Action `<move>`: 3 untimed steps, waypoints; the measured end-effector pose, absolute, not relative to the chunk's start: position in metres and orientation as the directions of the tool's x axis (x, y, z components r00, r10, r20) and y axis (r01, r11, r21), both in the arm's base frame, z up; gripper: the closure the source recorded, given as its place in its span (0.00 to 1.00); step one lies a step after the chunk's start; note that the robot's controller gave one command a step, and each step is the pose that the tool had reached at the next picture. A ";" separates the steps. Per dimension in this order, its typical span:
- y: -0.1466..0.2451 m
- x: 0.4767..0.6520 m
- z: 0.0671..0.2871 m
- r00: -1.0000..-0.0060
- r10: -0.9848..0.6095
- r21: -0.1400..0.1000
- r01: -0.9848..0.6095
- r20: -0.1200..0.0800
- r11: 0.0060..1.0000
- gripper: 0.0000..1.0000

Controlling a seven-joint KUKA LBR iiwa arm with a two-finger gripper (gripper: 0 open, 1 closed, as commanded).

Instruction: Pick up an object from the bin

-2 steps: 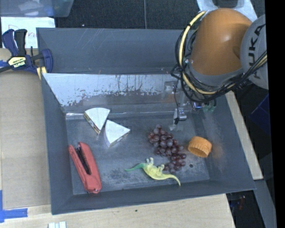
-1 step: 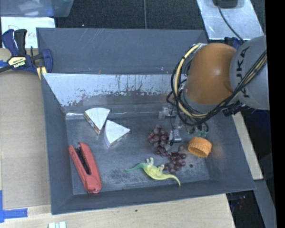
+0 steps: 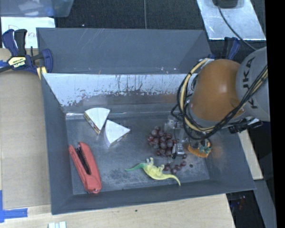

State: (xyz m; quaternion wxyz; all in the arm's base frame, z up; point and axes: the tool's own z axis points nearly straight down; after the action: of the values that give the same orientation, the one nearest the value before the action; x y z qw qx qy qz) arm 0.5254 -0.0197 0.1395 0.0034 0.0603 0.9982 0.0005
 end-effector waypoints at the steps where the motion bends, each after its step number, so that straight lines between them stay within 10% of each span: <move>1: -0.032 0.548 0.129 -0.960 0.281 0.003 0.281 -0.012 0.960 0.00; 2: -0.040 0.557 0.072 -0.931 0.364 0.007 0.364 -0.020 0.931 0.00; 3: -0.019 0.565 0.074 -0.848 0.530 0.014 0.530 -0.031 0.848 1.00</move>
Offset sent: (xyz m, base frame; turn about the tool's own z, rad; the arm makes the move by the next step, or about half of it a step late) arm 0.0304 -0.0207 -0.0695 0.2533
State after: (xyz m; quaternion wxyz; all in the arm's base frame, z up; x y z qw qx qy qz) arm 0.5654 -0.0193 0.0740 0.0169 0.2755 0.9611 0.0026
